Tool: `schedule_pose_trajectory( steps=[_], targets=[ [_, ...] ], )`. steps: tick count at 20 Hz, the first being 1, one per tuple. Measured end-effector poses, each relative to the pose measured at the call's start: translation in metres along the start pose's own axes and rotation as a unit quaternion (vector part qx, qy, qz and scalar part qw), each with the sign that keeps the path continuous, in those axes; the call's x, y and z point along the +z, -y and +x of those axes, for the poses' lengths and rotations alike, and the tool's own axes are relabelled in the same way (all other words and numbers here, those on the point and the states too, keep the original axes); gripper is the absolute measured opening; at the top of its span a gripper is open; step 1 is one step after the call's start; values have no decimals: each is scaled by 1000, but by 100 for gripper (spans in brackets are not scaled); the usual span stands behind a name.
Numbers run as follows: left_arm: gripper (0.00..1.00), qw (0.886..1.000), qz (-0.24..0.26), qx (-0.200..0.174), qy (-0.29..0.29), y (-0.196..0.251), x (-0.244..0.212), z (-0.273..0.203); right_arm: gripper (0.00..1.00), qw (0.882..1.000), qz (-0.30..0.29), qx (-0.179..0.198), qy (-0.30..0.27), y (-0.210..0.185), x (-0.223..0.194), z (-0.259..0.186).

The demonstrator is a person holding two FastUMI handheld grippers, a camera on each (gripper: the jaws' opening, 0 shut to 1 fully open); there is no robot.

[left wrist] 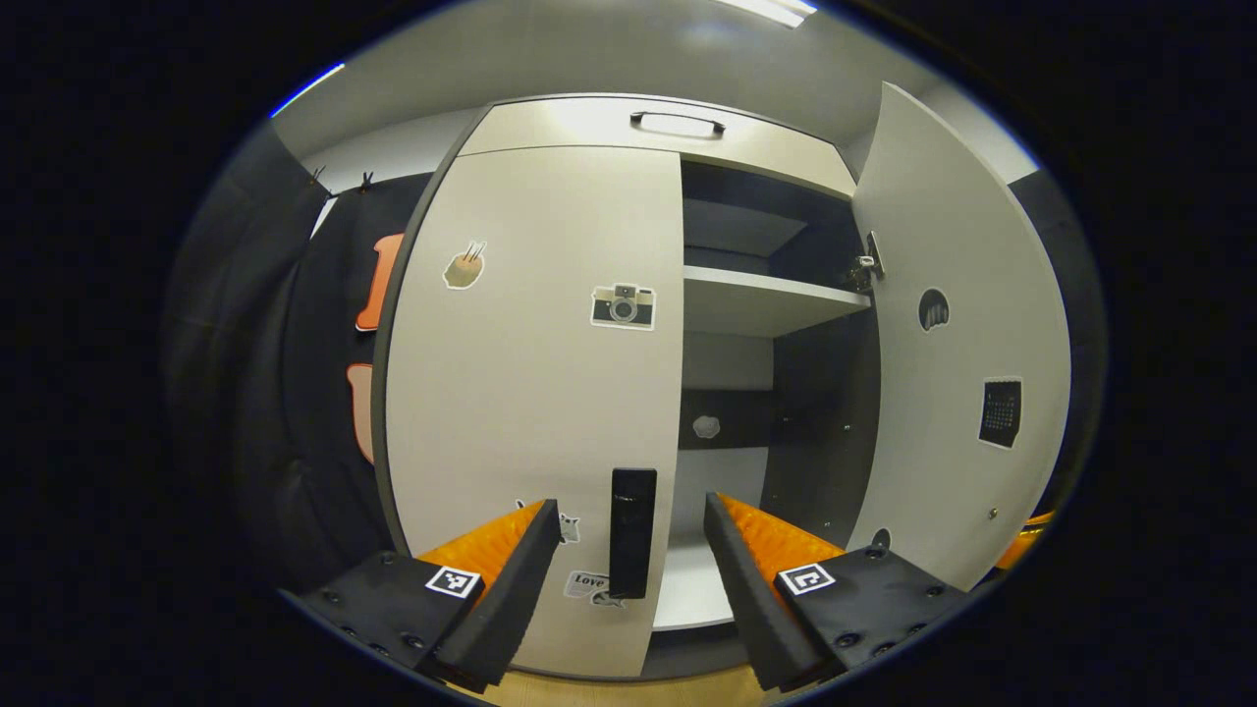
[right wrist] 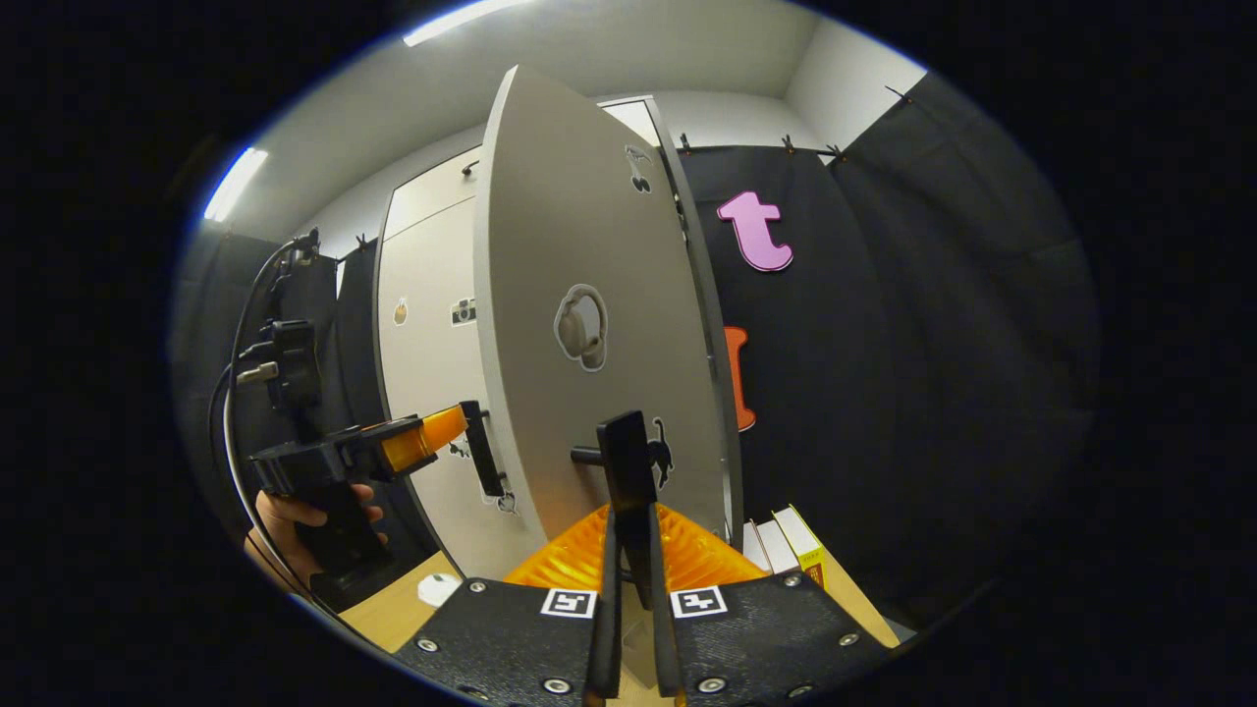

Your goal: Open the right door of the double-door shoe cabinet with the right hand, and open the left door with the left hand.

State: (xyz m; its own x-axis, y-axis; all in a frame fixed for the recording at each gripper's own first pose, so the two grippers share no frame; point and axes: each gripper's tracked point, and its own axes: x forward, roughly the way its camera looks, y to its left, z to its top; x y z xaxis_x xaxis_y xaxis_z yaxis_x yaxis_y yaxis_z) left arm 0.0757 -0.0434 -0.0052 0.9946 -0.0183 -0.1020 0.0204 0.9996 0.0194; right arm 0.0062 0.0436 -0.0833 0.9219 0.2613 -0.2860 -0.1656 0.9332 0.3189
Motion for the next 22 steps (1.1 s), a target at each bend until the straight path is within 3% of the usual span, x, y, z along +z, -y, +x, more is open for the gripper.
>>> schedule_pose_trajectory(
  steps=[1, 7, 12, 13, 14, 15, 16, 17, 18, 22],
  targets=[
    [95, 1000, -1, -1, -2, 1, -1, 1, 13, 1000, 0, -3, -1, 1, -2, -3],
    [95, 1000, -6, -3, -9, 4, -9, 6, 13, 1000, -6, -21, -1, 20, -2, -7],
    [95, 999, -11, -12, -29, 10, -26, 23, 13, 995, -17, -96, 17, 76, 7, -15],
    [95, 999, -10, -8, -34, 8, -30, 28, 19, 993, -22, -117, 22, 93, 11, -18],
    [95, 999, -7, 2, -45, 5, -36, 32, 9, 993, -15, -115, 24, 101, 14, -19],
    [95, 998, -7, 21, -54, -5, -43, 33, 7, 995, 9, -91, 28, 95, 16, -23],
    [95, 998, -12, 28, -60, -9, -49, 37, 7, 996, 30, -75, 27, 85, 15, -20],
    [95, 997, -21, 25, -67, -5, -55, 40, 17, 996, 33, -74, 28, 89, 15, -19],
    [95, 997, -25, 24, -72, -6, -59, 43, 7, 996, 29, -77, 29, 94, 15, -20],
    [95, 996, -9, 42, -81, -19, -66, 57, 7, 997, 25, -71, 21, 90, 10, -23]
  ],
)
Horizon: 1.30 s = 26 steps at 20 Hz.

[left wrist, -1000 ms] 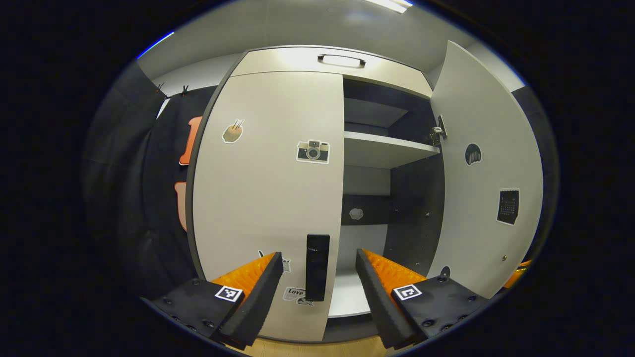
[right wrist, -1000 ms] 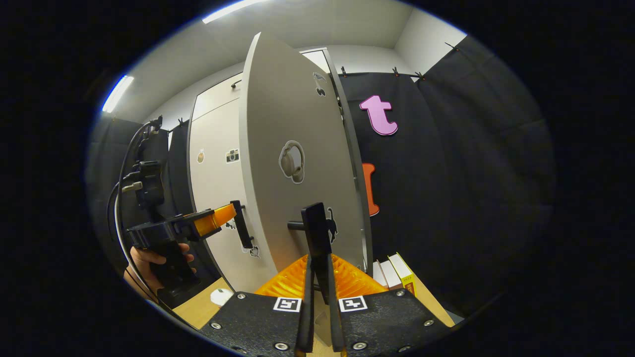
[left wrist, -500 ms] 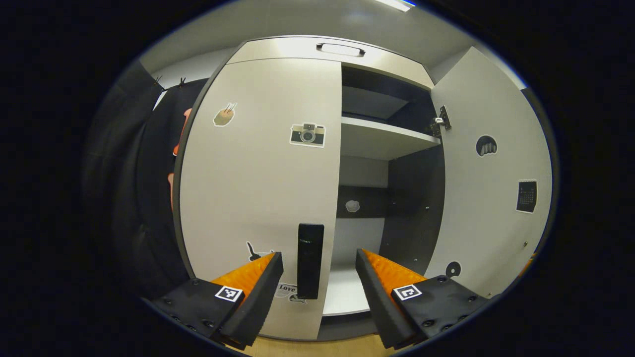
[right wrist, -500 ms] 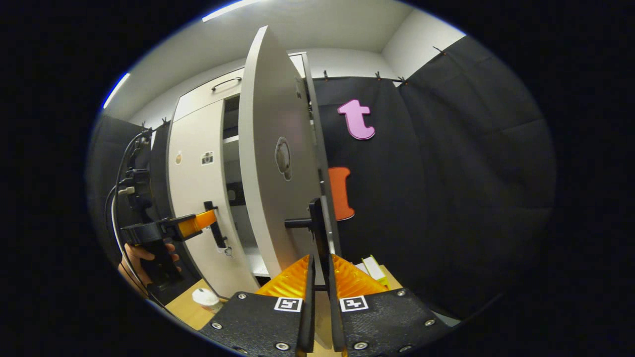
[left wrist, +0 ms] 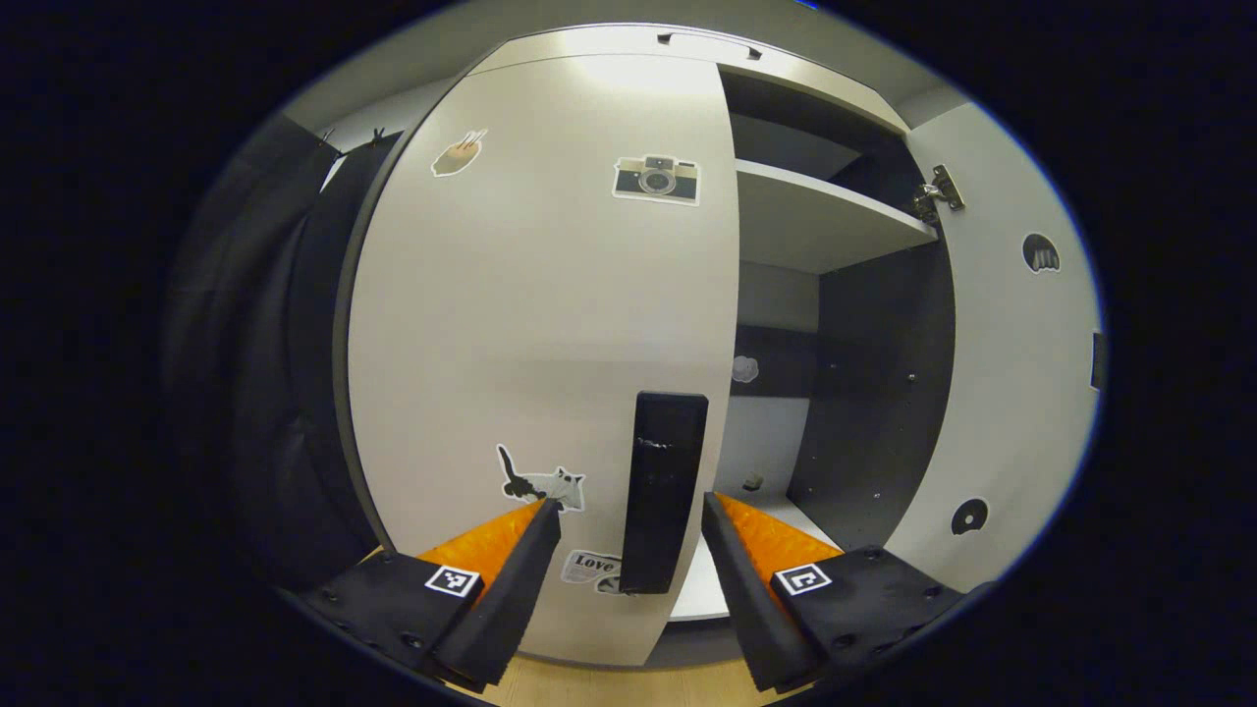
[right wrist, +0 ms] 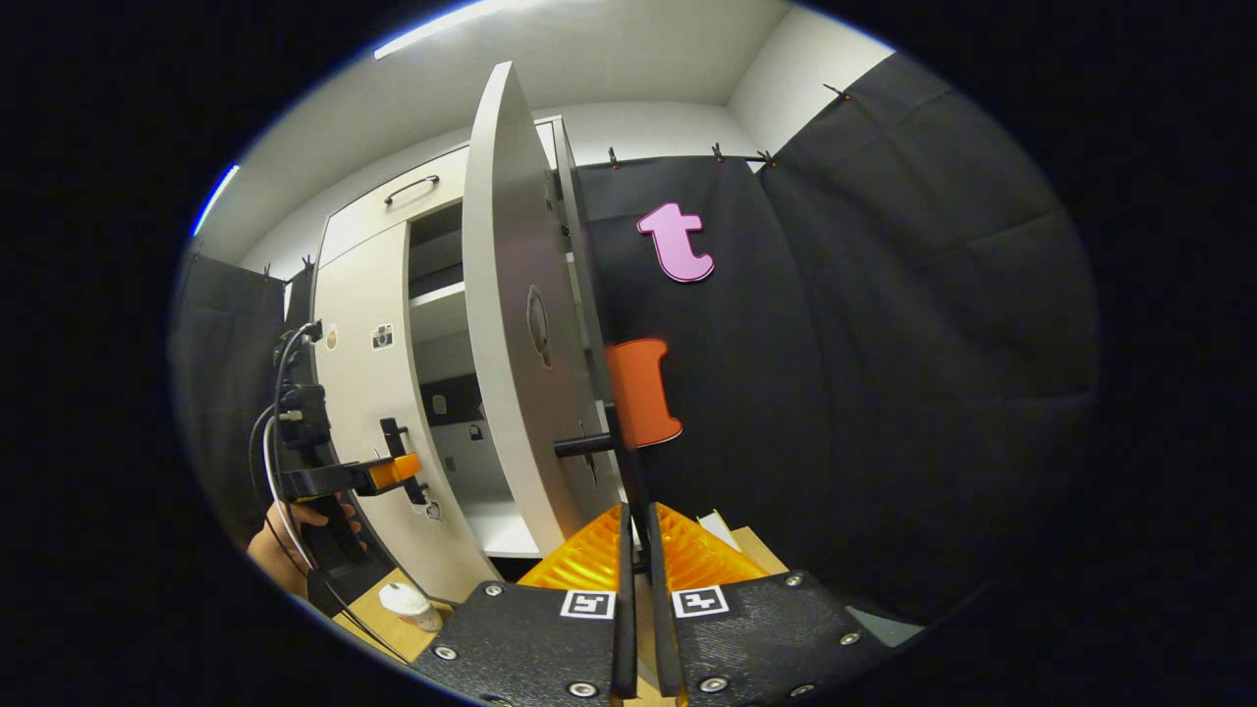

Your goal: Open the right door of the double-door shoe cabinet with the right hand, and open the left door with the left hand.

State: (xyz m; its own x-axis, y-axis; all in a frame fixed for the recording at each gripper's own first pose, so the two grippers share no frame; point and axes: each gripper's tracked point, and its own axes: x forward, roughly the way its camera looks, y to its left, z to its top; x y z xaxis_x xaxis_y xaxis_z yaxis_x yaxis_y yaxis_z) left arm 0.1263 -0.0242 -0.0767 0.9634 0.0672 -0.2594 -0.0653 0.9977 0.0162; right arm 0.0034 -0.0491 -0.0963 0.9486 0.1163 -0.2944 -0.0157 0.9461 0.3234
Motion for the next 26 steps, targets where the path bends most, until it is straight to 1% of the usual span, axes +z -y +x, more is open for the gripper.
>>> schedule_pose_trajectory(
  steps=[1, 3, 4, 5, 7, 8, 9, 10, 11, 12, 13, 14, 15, 16, 17, 18, 19, 20, 22, 23, 25, 26],
  targets=[
    [91, 1000, 1, 4, -1, -4, -1, 3, 7, 1000, 0, -4, 0, 4, 0, -1],
    [87, 1000, -5, 5, -7, -4, -6, 8, 10, 1000, -5, -16, 1, 12, 0, -8],
    [87, 1000, -7, 2, -9, -2, -7, 10, 12, 1000, -5, -21, 1, 17, 0, -12],
    [84, 1000, -6, 4, -11, -2, -9, 13, 13, 1000, -4, -24, 0, 20, -1, -15],
    [82, 1000, 2, 8, -17, -2, -11, 17, 21, 1000, -3, -30, 3, 25, 1, -20],
    [82, 1000, -1, 0, -16, 5, -10, 16, 27, 999, -4, -33, 6, 29, 2, -23],
    [78, 1000, 3, 2, -16, 5, -11, 16, 30, 999, -6, -36, 7, 32, 1, -26],
    [71, 1000, 9, 5, -13, 6, -11, 16, 35, 999, -7, -38, 7, 34, 1, -27],
    [67, 1000, 9, 2, -9, 7, -10, 17, 38, 999, -8, -38, 6, 34, 1, -28],
    [67, 1000, 0, -9, -10, 12, -10, 18, 44, 999, -6, -36, 4, 34, 0, -28],
    [58, 1000, -8, -12, -8, 13, -11, 17, 47, 1000, -5, -31, 3, 33, -1, -30],
    [48, 1000, -5, -11, -9, 13, -12, 16, 51, 1000, -4, -28, 1, 32, -2, -31],
    [48, 1000, 8, -13, -2, 14, -11, 16, 53, 1000, -4, -26, -3, 32, -3, -31],
    [43, 1000, 23, -12, -2, 15, -12, 17, 57, 1000, -6, -23, -10, 30, -6, -32],
    [38, 1000, 25, -10, 1, 15, -11, 16, 65, 1000, -10, -20, -13, 29, -7, -32],
    [38, 1000, 17, -10, -1, 13, -10, 16, 65, 1000, -16, -17, -14, 28, -8, -34],
    [34, 1000, 12, -11, -2, 14, -11, 16, 67, 1000, -21, -16, -15, 28, -8, -34],
    [33, 1000, 16, -11, -7, 14, -12, 14, 70, 999, -24, -16, -15, 29, -8, -35],
    [34, 1000, 24, -7, -9, 13, -13, 11, 73, 1000, -22, -10, -16, 28, -8, -33],
    [29, 1000, 24, -8, -7, 13, -12, 8, 80, 1000, -22, -4, -20, 27, -9, -31],
    [29, 1000, 18, -5, -7, 10, -14, 0, 81, 999, -24, 0, -23, 29, -10, -28],
    [28, 1000, 23, 3, -6, 8, -14, -6, 76, 999, -27, 4, -23, 28, -9, -29]
  ],
)
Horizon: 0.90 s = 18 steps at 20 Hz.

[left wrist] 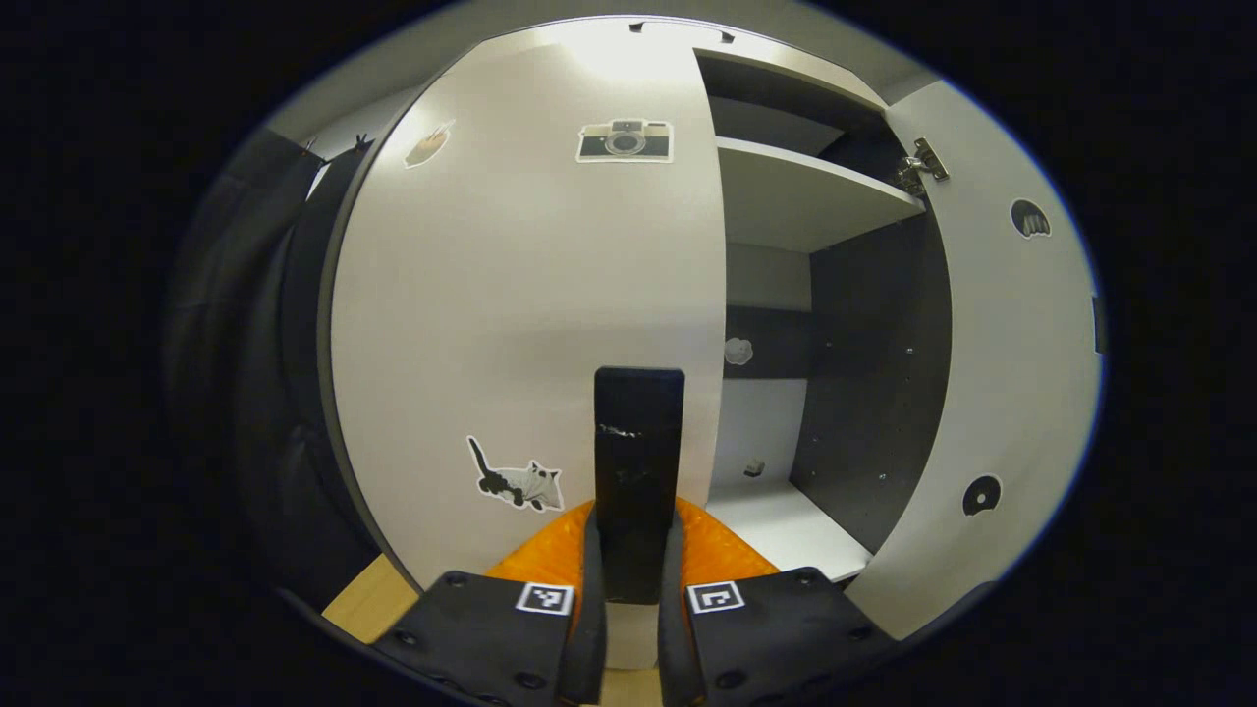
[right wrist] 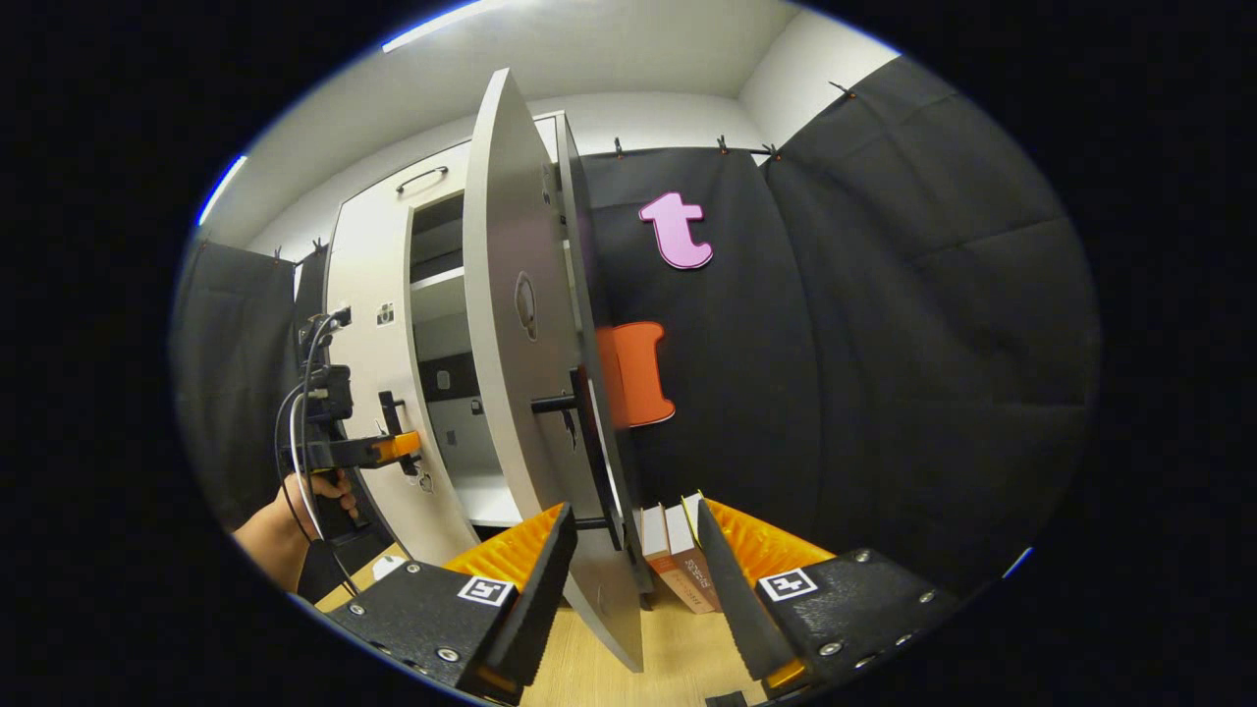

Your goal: Open the right door of the double-door shoe cabinet with the right hand, and open the left door with the left hand.

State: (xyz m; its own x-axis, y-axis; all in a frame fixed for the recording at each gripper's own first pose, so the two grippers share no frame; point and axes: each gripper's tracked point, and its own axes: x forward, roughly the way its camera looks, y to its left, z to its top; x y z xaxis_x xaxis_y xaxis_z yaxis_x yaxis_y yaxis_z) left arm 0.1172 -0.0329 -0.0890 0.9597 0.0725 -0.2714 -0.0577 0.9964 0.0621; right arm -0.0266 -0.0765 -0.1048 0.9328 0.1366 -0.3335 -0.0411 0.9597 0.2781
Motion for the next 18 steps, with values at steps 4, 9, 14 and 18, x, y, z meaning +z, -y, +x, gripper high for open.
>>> schedule_pose_trajectory(
  steps=[4, 9, 14, 18],
  targets=[
    [26, 999, 19, 35, 9, -6, -3, -31, 76, 1000, -11, 21, -7, -4, -1, -2],
    [26, 998, 1, 59, 15, -20, -3, -55, 76, 999, -24, 26, -15, -4, -8, -4],
    [17, 997, -14, 75, 15, -34, -3, -74, 76, 1000, -13, 26, -8, -3, -3, -5],
    [18, 996, -13, 90, 22, -42, -1, -91, 76, 1000, -16, 17, -11, 5, -7, 2]
  ],
)
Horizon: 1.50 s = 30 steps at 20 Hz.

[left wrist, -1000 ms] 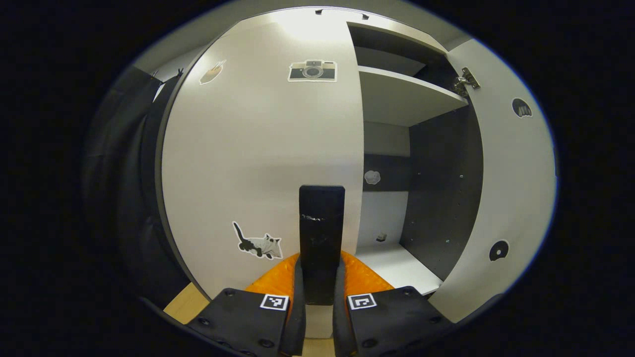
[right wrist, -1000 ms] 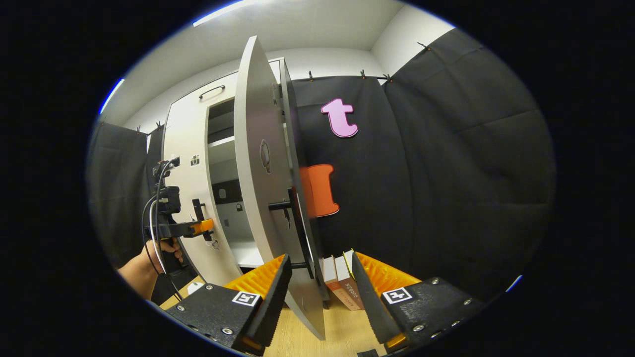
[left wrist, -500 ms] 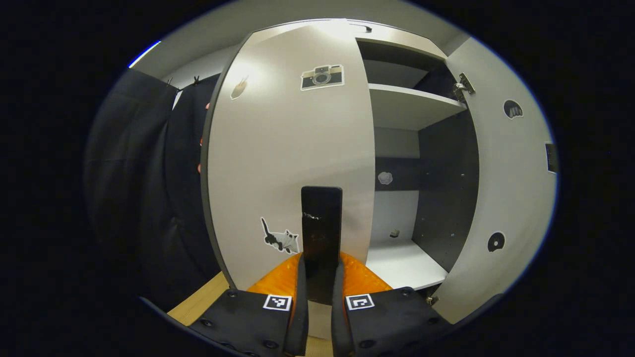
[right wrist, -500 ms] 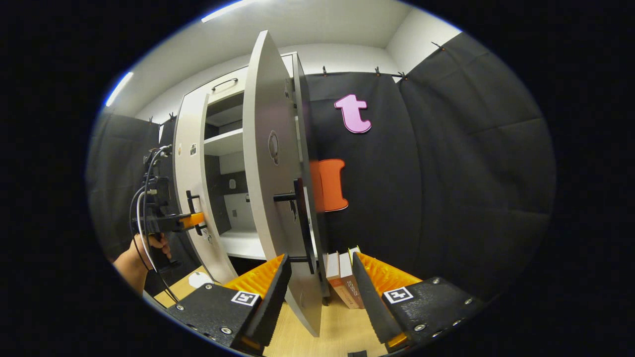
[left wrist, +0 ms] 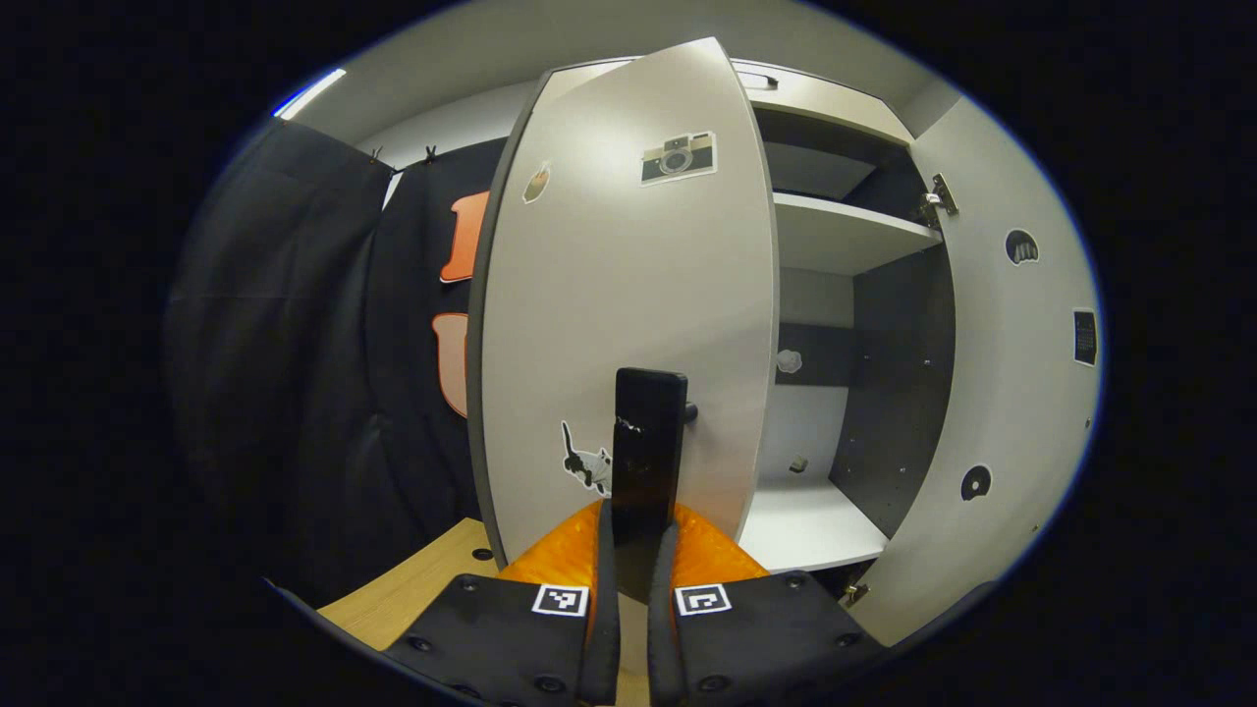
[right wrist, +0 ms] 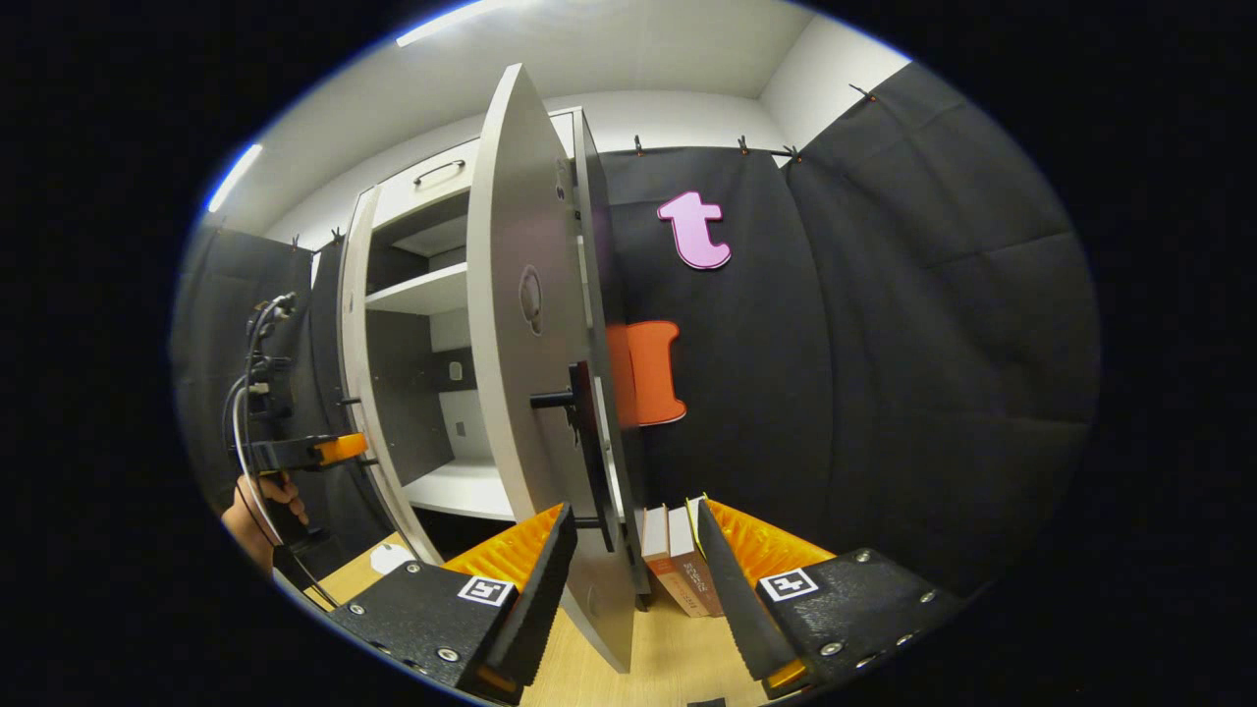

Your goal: Open the right door of the double-door shoe cabinet with the right hand, and open the left door with the left hand.

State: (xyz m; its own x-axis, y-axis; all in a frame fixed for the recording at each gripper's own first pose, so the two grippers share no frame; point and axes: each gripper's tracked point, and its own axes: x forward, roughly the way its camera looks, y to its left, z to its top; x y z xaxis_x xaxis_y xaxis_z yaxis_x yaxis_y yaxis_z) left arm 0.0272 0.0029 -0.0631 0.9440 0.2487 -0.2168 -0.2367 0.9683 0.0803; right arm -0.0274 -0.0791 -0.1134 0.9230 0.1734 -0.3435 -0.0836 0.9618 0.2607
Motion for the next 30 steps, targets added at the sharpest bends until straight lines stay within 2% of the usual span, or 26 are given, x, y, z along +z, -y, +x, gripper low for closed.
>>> schedule_pose_trajectory(
  steps=[2, 8, 14, 17, 20, 24, 26, 28, 30],
  targets=[
    [18, 1000, 8, 13, 4, -9, -2, -7, 78, 1000, 5, 7, 0, -4, -1, 0],
    [17, 999, -13, 41, -5, -41, -1, -27, 78, 1000, 11, 25, -7, -11, -3, 3],
    [17, 996, 14, 86, 14, -82, 2, -40, 78, 999, 14, 31, -13, -10, -6, -2],
    [12, 996, 22, 82, 21, -91, 3, -45, 78, 1000, 21, 15, -14, -15, -5, -6],
    [12, 996, 43, 66, 29, -101, 6, -43, 78, 1000, 29, -7, -6, -27, 0, -14],
    [9, 998, 39, 45, 24, -121, 3, -47, 78, 999, 18, -27, 3, -51, 4, -25],
    [9, 998, 38, 50, 28, -140, 7, -50, 79, 1000, 14, -27, 5, -70, 3, -30],
    [8, 999, 19, 32, 28, -154, 4, -49, 79, 999, 9, -30, 8, -83, 4, -33],
    [7, 999, 27, 20, 33, -158, 7, -49, 79, 999, 3, -32, 10, -96, 5, -36]
  ],
)
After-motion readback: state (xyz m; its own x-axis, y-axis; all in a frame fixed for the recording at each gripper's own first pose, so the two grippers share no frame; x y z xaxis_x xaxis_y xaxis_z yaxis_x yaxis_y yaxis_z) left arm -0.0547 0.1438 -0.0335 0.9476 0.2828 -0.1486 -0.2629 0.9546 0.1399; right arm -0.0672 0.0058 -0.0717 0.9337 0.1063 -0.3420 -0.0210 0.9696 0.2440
